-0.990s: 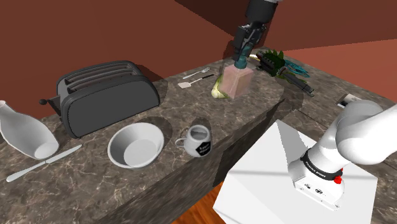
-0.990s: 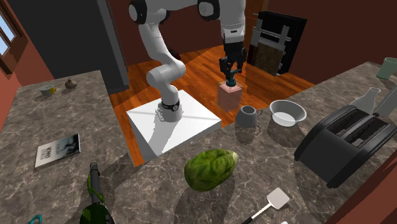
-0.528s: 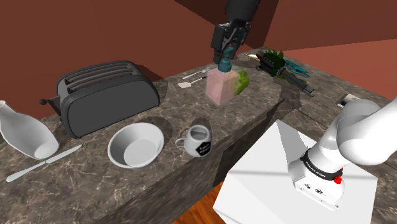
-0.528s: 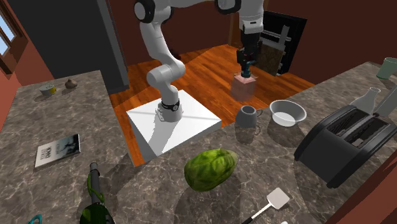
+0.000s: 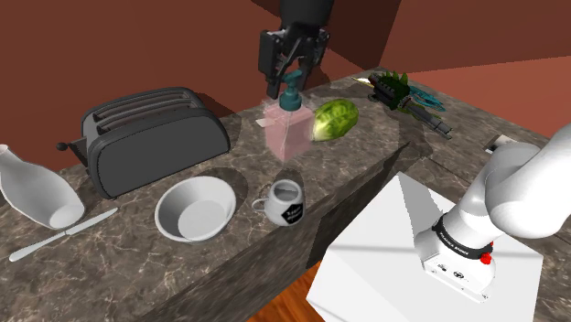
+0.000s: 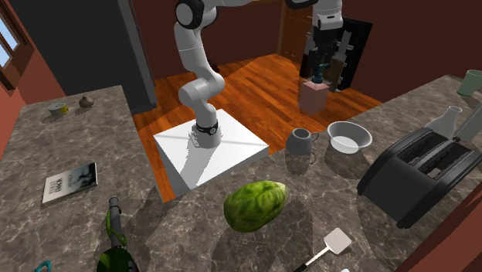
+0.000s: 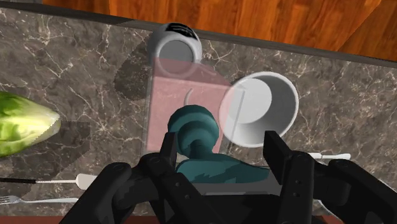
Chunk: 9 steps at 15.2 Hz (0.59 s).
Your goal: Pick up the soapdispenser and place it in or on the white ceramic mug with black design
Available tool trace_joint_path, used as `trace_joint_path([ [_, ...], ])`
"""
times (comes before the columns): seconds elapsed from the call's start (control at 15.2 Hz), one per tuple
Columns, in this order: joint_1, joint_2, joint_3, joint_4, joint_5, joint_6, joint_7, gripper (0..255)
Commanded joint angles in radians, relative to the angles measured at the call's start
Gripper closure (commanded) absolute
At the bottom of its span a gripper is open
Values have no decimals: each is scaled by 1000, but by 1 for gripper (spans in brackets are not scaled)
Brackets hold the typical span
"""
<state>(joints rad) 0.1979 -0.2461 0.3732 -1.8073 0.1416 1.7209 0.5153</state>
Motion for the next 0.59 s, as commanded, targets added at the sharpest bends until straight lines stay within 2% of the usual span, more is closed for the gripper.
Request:
trace_joint_path([
  [0.0,4,11,12,-3,-3,16,16,255],
  [0.53,8,-8,14,-129,7,124,5,255],
])
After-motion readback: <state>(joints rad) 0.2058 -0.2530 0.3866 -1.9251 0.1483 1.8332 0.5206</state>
